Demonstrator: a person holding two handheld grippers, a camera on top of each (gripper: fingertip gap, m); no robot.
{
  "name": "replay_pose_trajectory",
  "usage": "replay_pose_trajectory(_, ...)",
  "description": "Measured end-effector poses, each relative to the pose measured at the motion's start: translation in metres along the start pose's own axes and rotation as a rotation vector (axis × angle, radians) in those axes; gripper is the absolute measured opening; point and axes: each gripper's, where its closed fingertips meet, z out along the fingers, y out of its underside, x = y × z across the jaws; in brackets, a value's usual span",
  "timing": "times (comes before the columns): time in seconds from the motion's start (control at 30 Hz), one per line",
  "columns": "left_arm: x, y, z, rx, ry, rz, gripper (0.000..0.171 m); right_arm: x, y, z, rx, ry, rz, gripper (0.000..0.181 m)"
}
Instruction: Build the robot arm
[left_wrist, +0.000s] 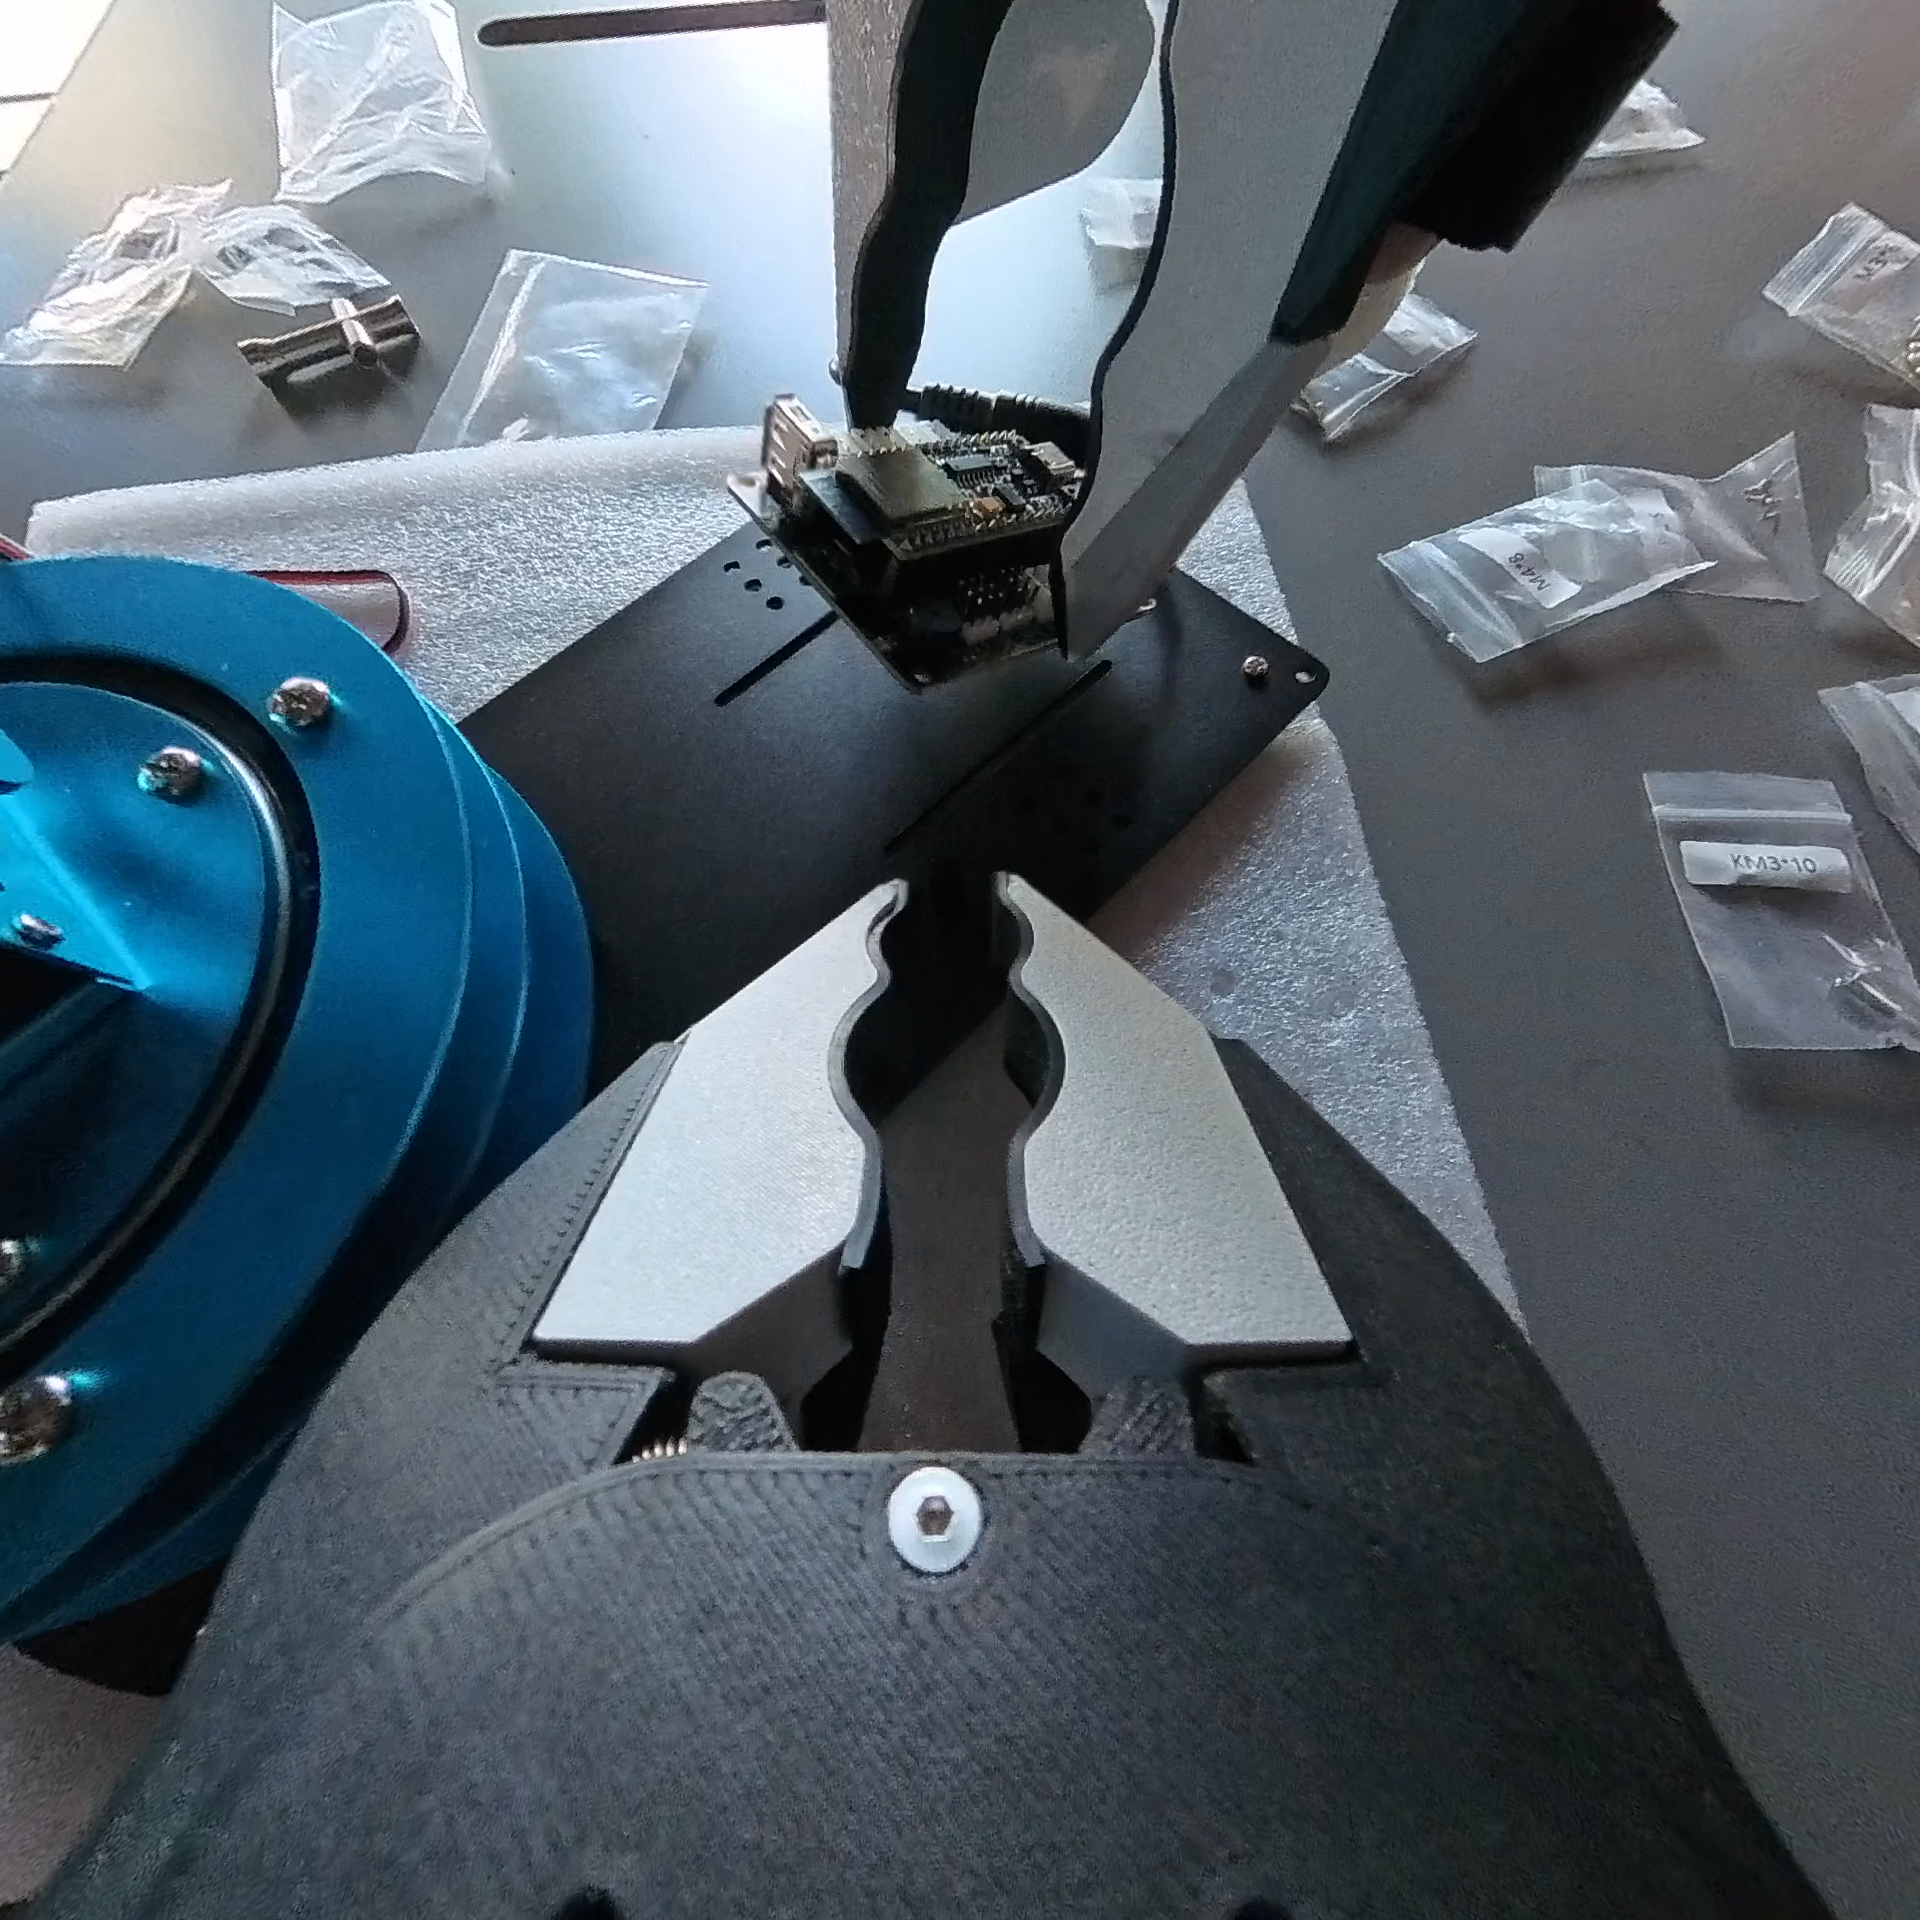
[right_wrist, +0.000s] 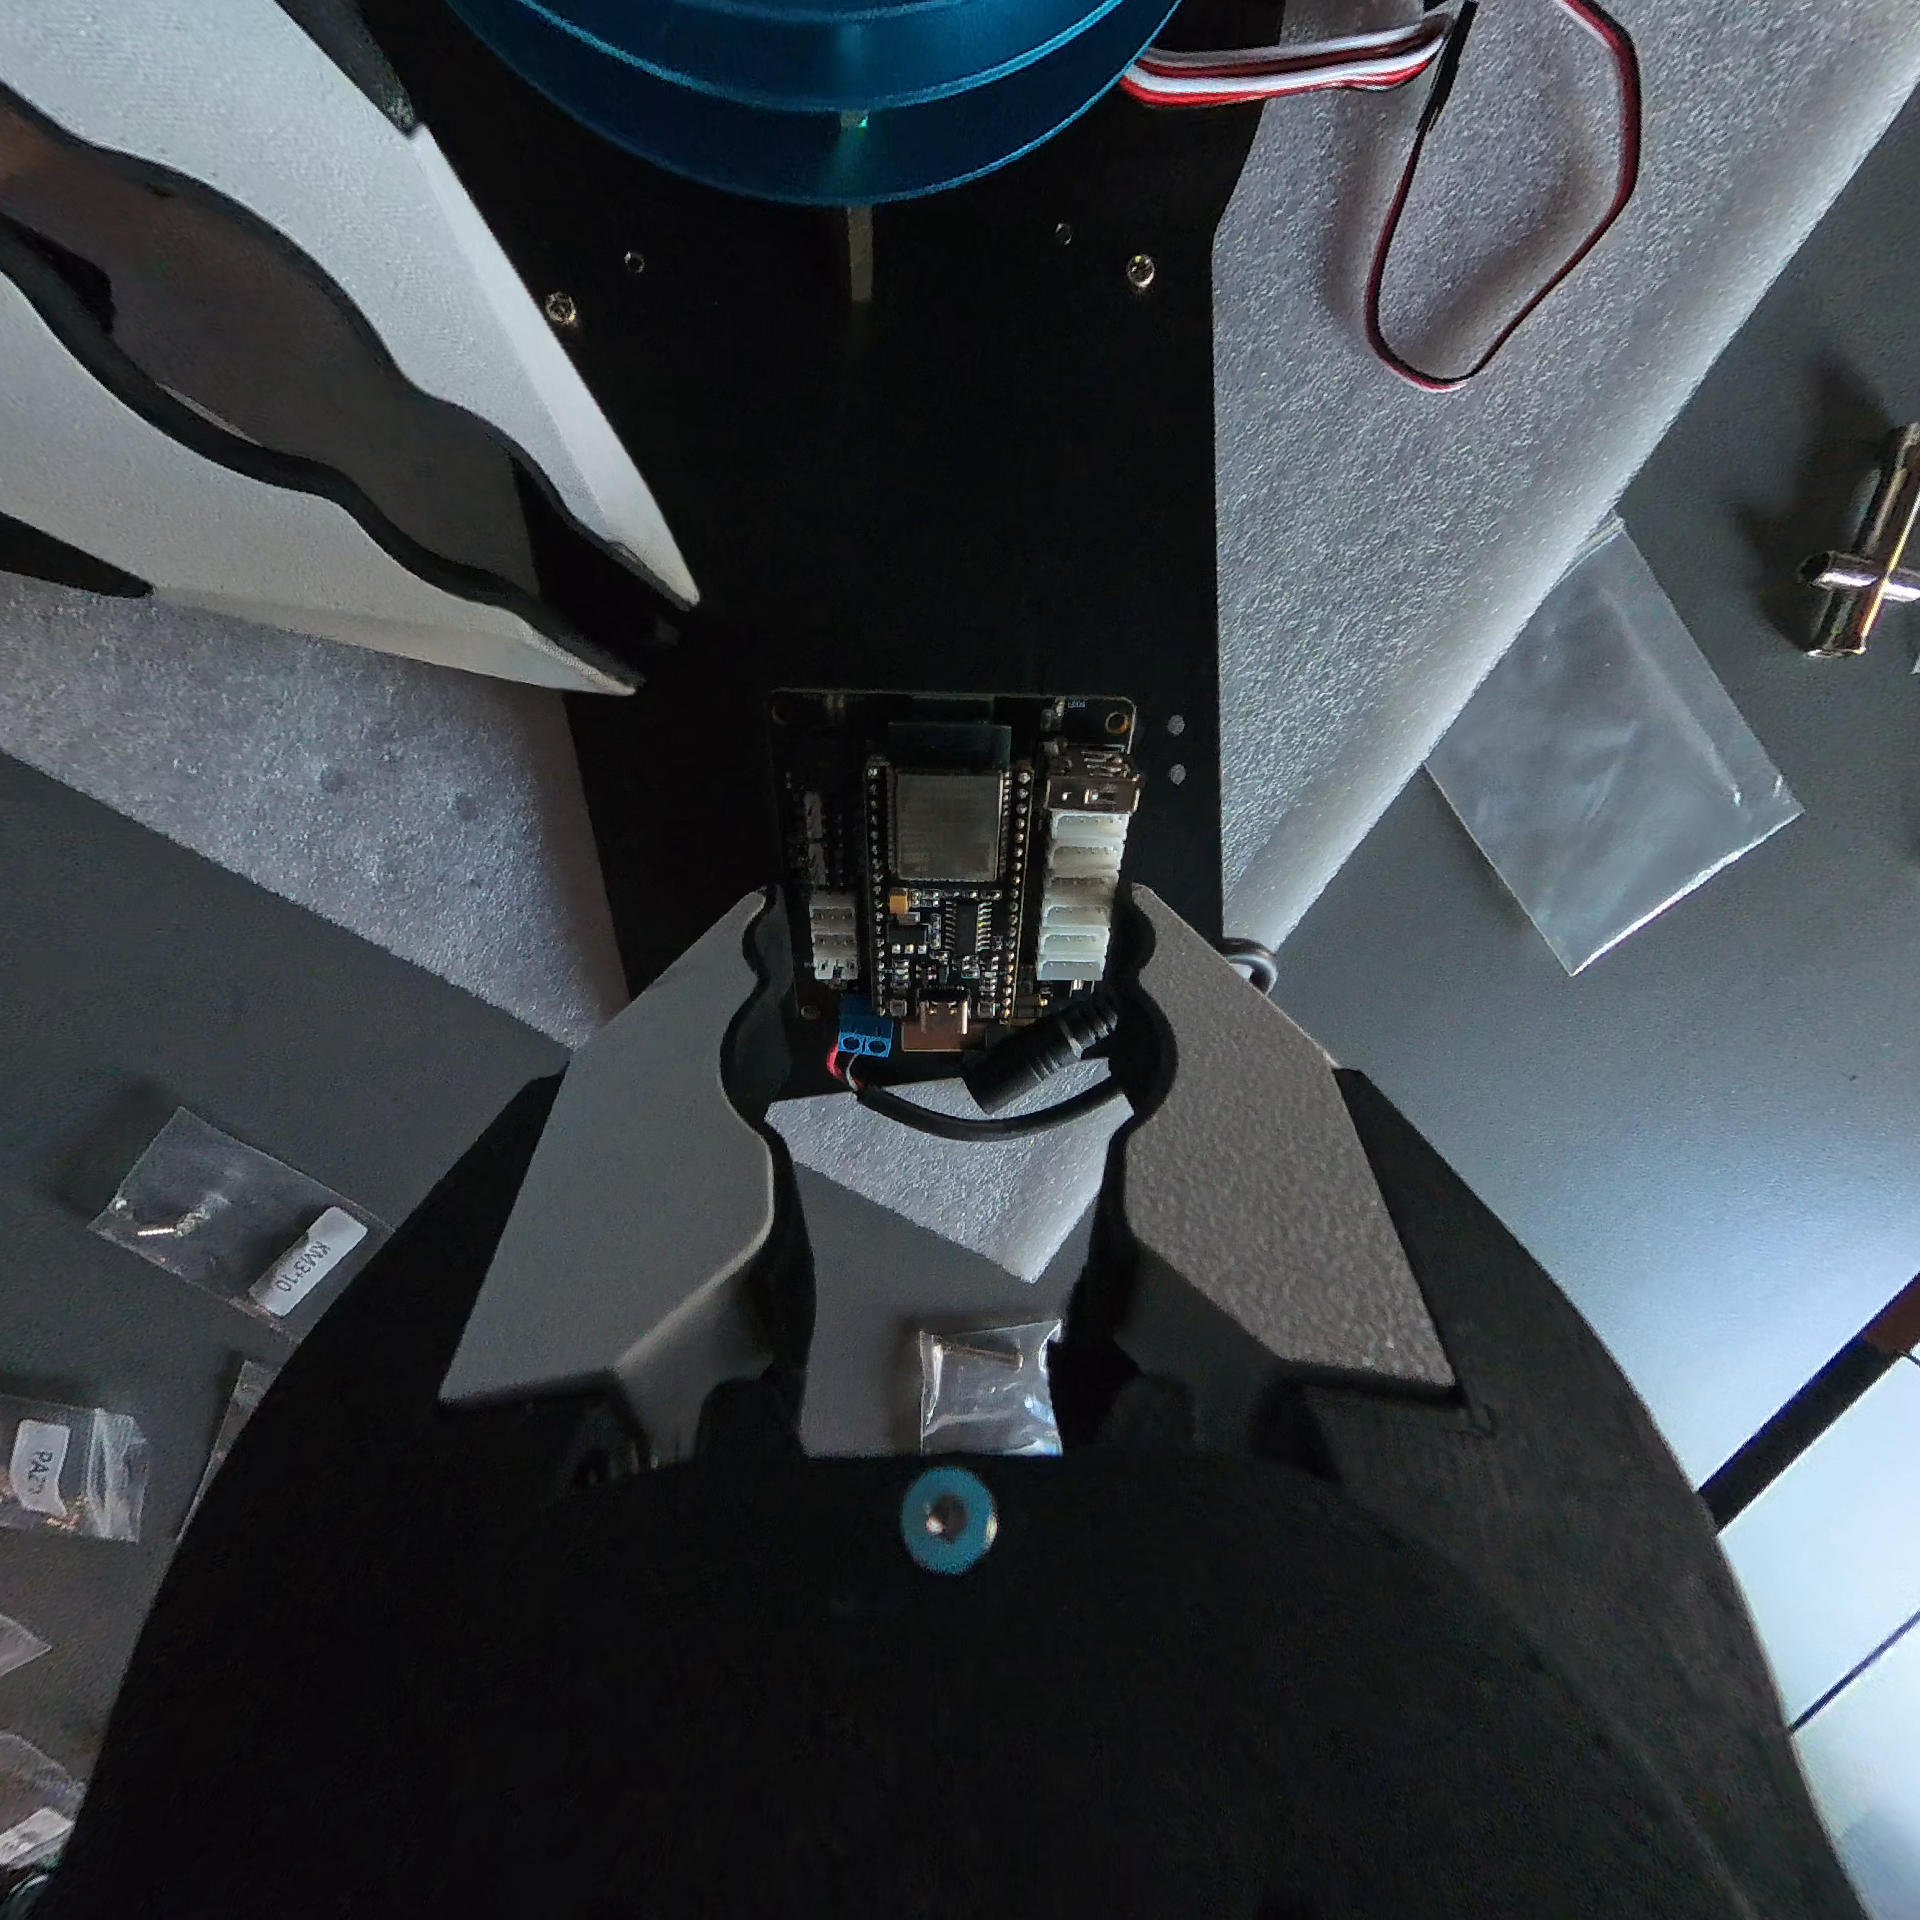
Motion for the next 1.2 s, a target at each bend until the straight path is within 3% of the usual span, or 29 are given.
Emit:
replay_pose_trajectory(0.13, 0.002, 0.001, 0.001, -0.007, 0.017, 0.000, 0.004, 0.000, 0.000, 0.000, -0.003, 0.004, 0.000, 0.060)
replay_pose_trajectory(0.67, -0.006, -0.002, 0.008, -0.042, -0.018, -0.032, 0.004, 0.000, -0.002, -0.001, 0.004, 0.009, -0.008, 0.060)
replay_pose_trajectory(0.97, -0.004, 0.001, 0.002, -0.085, -0.008, -0.006, 0.024, 0.000, -0.002, -0.003, 0.000, 0.017, -0.020, 0.060)
replay_pose_trajectory(1.2, -0.009, 0.002, 0.002, -0.106, -0.029, 0.060, 0.012, -0.001, -0.001, -0.003, 0.002, 0.016, -0.019, 0.060)
